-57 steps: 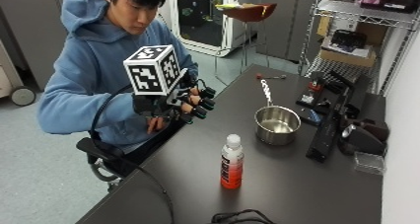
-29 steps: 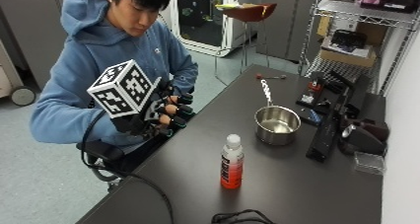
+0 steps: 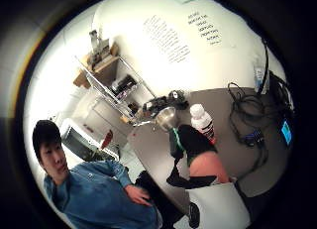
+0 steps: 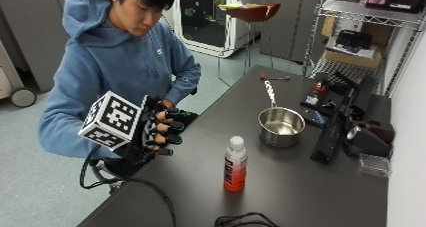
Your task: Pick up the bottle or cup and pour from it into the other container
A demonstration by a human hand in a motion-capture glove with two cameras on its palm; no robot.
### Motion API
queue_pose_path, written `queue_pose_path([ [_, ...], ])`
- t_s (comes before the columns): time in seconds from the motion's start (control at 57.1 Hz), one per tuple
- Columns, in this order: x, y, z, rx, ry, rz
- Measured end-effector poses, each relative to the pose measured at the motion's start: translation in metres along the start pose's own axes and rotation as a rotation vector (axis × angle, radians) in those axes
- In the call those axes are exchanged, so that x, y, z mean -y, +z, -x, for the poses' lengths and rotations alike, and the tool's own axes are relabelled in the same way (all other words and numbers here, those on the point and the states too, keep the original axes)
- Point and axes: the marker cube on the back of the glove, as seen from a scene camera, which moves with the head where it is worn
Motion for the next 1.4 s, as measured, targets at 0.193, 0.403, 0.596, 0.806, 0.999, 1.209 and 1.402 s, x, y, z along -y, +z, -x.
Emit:
queue_pose_path([
  [0.193, -0.01, 0.028, -0.009, 0.136, 0.057, 0.002],
  [0.403, -0.012, 0.055, -0.021, 0.273, 0.149, 0.007],
  [0.596, -0.012, 0.09, -0.023, 0.365, 0.2, 0.01],
  [0.806, -0.013, 0.138, -0.003, 0.526, 0.23, 0.041],
  [0.999, -0.012, 0.18, 0.014, 0.607, 0.257, 0.074],
  [1.209, -0.007, 0.226, 0.036, 0.765, 0.315, 0.079],
  [1.402, 0.001, 0.248, 0.046, 0.743, 0.344, -0.018],
])
